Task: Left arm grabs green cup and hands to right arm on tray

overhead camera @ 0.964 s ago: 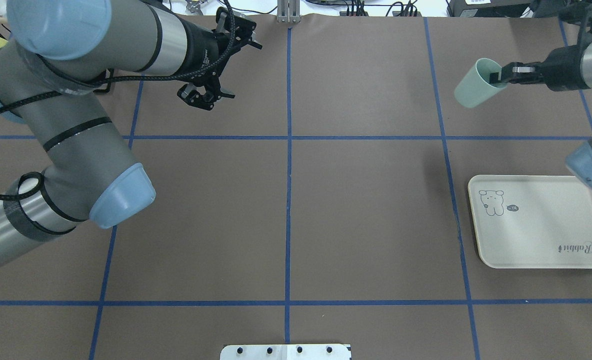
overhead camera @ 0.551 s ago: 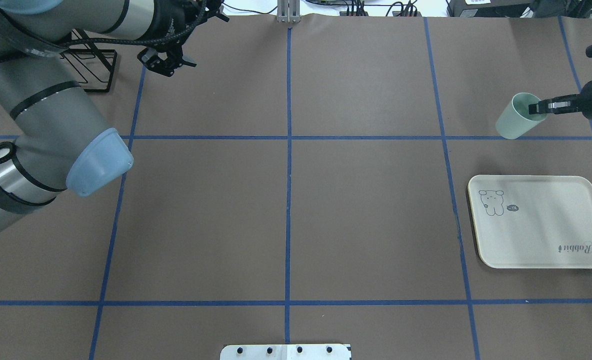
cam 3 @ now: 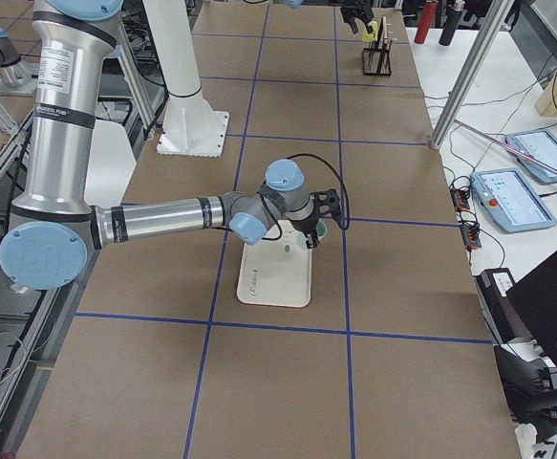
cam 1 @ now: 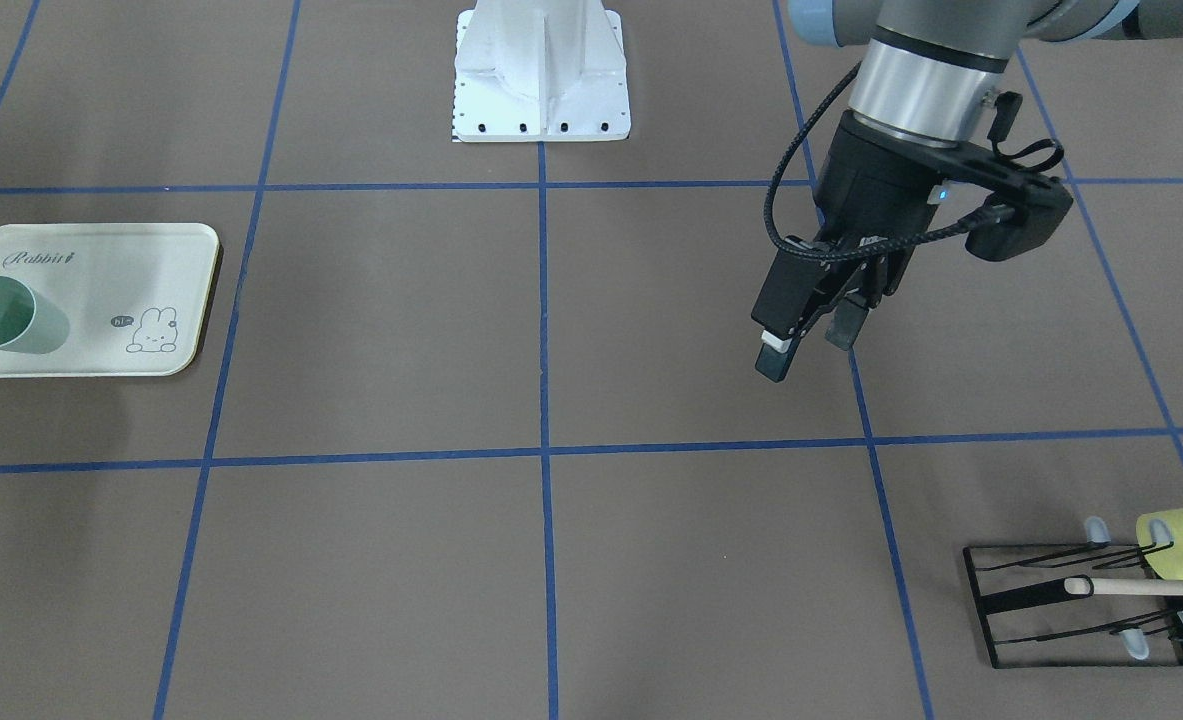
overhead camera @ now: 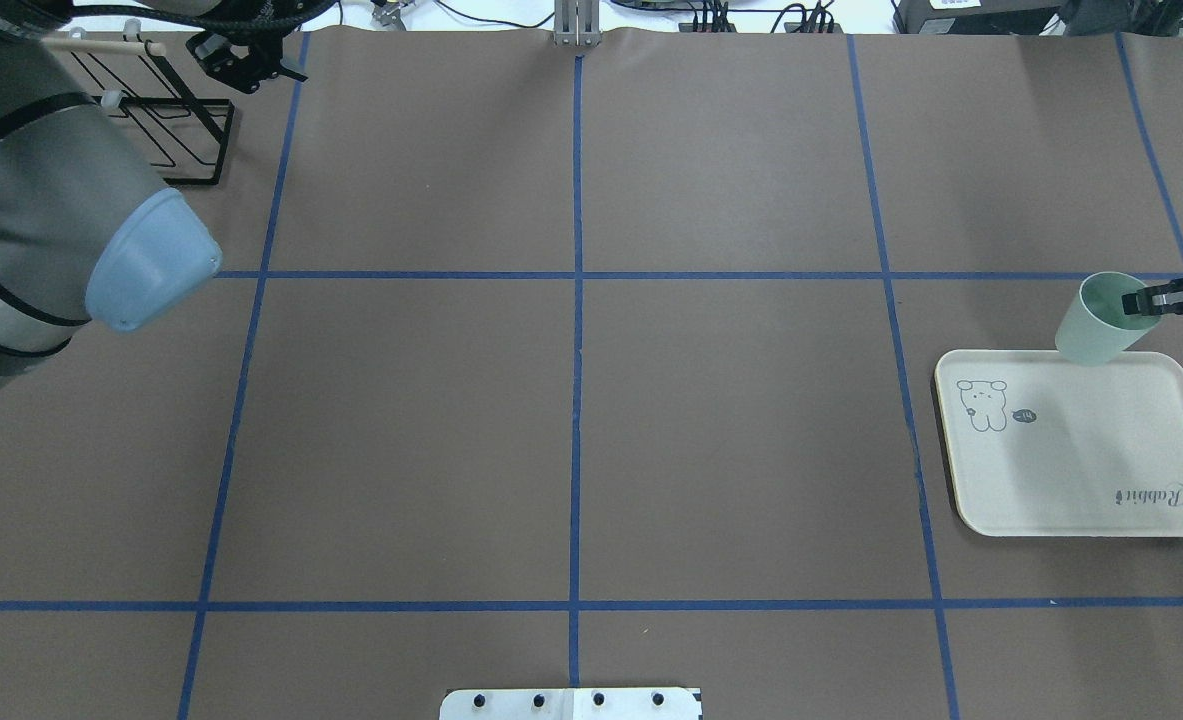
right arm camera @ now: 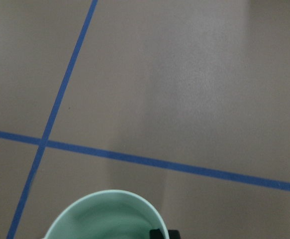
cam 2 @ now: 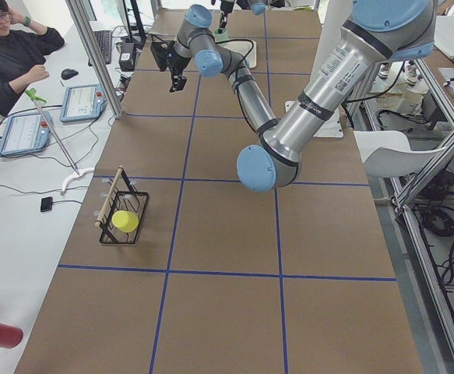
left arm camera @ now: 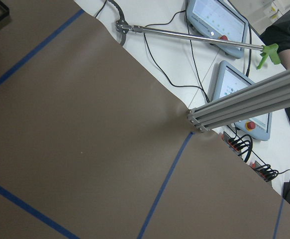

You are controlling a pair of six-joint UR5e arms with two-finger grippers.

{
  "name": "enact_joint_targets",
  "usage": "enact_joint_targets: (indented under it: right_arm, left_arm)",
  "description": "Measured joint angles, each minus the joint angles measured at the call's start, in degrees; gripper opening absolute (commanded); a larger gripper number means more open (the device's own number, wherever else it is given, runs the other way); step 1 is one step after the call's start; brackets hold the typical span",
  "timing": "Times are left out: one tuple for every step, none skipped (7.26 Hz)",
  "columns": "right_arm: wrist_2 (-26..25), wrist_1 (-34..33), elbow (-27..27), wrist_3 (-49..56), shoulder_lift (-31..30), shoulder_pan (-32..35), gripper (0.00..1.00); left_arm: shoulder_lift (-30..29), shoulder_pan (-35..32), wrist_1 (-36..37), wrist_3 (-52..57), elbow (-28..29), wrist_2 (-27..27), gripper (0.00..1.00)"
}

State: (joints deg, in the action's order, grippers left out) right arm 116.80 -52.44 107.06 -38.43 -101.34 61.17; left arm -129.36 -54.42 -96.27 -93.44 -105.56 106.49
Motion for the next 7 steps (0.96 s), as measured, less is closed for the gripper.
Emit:
enact_joint_targets:
  right_arm:
    - [-3.32, -0.76, 1.13, -0.08, -1.55, -1.97, 0.0]
    - [-4.8, -0.99, 1.54, -0.32, -2.33, -3.38, 0.0]
    - [-5.23, -0.99, 1.69, -0.75, -2.51, -4.94, 0.0]
    - [-5.32, -0.82, 1.75, -1.26, -2.44, -6.4, 0.0]
    - [-5.5, -0.27, 1.83, -1.91, -2.47, -7.54, 0.0]
    - [-5.89, 1.84, 1.86, -2.84, -3.13, -8.15, 0.0]
    - [-6.73, 6.0, 1.84, -4.07, -4.83, -8.53, 0.0]
  left_arm:
    - [0.04, -0.27, 0.14, 0.25, 0.03, 0.02, 1.0]
    - [0.05, -0.37, 0.18, 0.32, 0.14, 0.03, 1.0]
    - [0.07, -0.39, 0.22, 0.35, 0.26, 0.03, 1.0]
    - [0.1, -0.42, 0.26, 0.36, 0.31, 0.03, 1.0]
    - [0.16, -0.42, 0.28, 0.36, 0.33, 0.03, 1.0]
    - [0.21, -0.42, 0.29, 0.34, 0.35, 0.03, 1.0]
    - [0.23, -0.42, 0.31, 0.3, 0.35, 0.03, 1.0]
